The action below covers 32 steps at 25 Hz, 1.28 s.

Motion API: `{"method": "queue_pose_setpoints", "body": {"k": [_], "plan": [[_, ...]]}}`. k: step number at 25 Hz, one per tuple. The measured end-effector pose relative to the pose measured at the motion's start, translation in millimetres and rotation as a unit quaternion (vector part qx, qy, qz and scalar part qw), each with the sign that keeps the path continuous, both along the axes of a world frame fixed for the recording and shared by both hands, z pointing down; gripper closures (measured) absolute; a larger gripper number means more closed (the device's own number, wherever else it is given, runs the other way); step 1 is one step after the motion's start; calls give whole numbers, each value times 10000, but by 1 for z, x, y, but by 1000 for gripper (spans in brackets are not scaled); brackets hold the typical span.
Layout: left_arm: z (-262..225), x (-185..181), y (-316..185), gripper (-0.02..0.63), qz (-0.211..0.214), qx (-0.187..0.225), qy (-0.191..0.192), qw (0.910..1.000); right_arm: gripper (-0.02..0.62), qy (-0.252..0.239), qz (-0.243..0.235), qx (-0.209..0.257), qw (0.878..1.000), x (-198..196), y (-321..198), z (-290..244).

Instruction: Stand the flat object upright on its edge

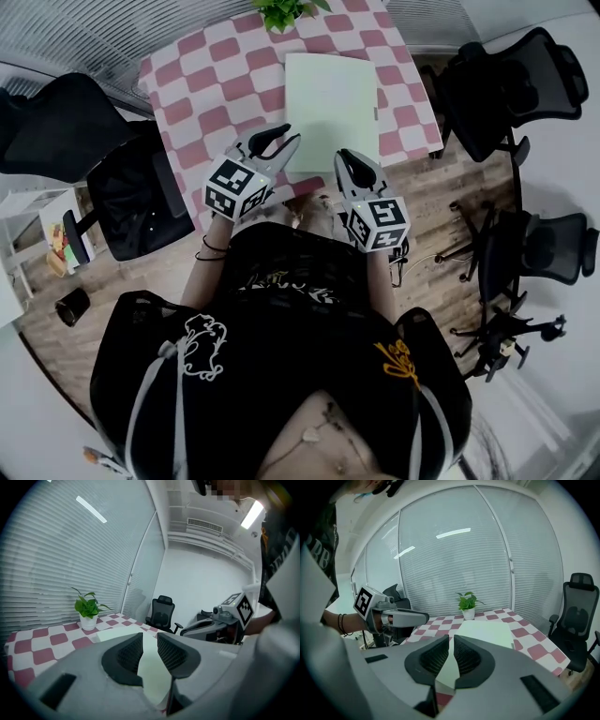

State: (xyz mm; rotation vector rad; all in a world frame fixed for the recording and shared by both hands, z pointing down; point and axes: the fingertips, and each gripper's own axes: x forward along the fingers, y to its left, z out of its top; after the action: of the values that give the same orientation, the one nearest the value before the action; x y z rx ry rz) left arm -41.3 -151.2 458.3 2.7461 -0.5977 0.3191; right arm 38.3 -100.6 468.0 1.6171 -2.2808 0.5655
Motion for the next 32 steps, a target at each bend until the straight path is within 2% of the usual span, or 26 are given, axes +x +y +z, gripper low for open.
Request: {"method": "queue_pose_setpoints", "body": {"k": [8, 14, 15, 18, 19, 20, 22, 23, 27, 30, 32], "plan": [[13, 2, -15, 501, -79, -226, -68, 9997, 560, -82, -167, -116, 9998, 5, -26, 6], [36, 2, -35, 499, -365, -553, -199, 9976, 558, -469, -102, -210, 9986, 36, -61, 14], [42, 3, -38, 486, -401, -671, -186, 9968, 558, -493, -90, -257, 9984, 44, -67, 18], [64, 8, -46, 355, -534, -1133, -147, 9920, 557, -447, 29, -360, 9983, 73, -86, 28], [71, 9, -48, 343, -583, -1279, -170, 9899, 557, -452, 83, -392, 9982, 83, -92, 32], [79, 11, -50, 332, -628, -1403, -214, 9879, 545, -494, 118, -448, 9977, 93, -97, 37], [92, 14, -55, 303, -668, -1578, -342, 9846, 415, -655, 120, -649, 9957, 109, -107, 50], [98, 16, -57, 285, -656, -1640, -407, 9834, 394, -730, 112, -768, 9943, 116, -111, 58], [121, 22, -73, 237, -714, -1970, -480, 9766, 353, -812, 124, -1197, 9894, 142, -126, 89], [137, 22, -86, 225, -904, -2317, -361, 9679, 340, -877, 80, -1514, 9845, 152, -133, 114], [144, 23, -94, 222, -996, -2523, -221, 9622, 336, -1131, 86, -1710, 9787, 155, -136, 128]]}}
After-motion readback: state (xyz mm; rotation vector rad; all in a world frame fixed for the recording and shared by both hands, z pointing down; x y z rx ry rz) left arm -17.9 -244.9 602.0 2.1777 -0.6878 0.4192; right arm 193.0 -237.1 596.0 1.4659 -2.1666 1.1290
